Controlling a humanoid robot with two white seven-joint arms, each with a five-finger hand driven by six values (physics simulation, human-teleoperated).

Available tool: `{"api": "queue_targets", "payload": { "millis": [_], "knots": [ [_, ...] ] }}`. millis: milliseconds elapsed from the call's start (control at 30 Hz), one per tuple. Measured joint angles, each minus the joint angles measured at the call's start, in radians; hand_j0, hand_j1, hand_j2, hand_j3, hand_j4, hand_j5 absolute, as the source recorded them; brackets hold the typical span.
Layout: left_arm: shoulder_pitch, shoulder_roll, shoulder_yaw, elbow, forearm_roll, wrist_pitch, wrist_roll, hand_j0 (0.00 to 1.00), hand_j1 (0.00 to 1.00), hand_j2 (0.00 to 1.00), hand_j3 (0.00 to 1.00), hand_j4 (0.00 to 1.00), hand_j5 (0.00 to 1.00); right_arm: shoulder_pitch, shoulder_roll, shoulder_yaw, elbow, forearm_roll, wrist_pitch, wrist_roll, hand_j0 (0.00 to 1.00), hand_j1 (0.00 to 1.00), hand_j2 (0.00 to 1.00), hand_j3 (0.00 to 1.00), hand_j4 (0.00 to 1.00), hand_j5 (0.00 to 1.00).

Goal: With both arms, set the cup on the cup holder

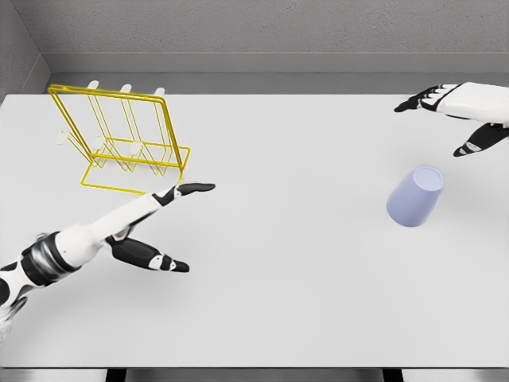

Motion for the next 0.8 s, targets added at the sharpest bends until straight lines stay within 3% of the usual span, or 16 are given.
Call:
{"api": "queue_targets", "payload": {
  "millis": [167, 267, 533, 800],
  "knots": [
    [-0.002, -0.078, -0.057, -0.016, 0.002, 0.000, -0.012, 1.00, 1.00, 1.00, 1.00, 1.00, 1.00, 0.005, 0.000, 0.020, -0.002, -0.002, 0.000, -0.005, 1.00, 1.00, 1.00, 1.00, 1.00, 1.00],
    [-0.038, -0.134, -0.066, 0.005, 0.008, 0.025, -0.020, 1.00, 1.00, 1.00, 1.00, 1.00, 1.00, 0.011, -0.009, 0.035, 0.014, -0.004, 0.000, -0.040, 1.00, 1.00, 1.00, 1.00, 1.00, 1.00],
    [-0.118, -0.244, -0.078, 0.163, 0.057, 0.180, -0.019, 1.00, 1.00, 1.00, 1.00, 1.00, 1.00, 0.038, -0.048, 0.046, 0.033, 0.002, 0.000, -0.052, 1.00, 1.00, 1.00, 1.00, 1.00, 1.00],
    [-0.133, -0.253, -0.111, 0.227, -0.051, 0.302, -0.019, 1.00, 1.00, 1.00, 1.00, 1.00, 1.00, 0.061, -0.069, 0.045, -0.006, 0.002, 0.000, -0.024, 1.00, 1.00, 1.00, 1.00, 1.00, 1.00]
  ]
}}
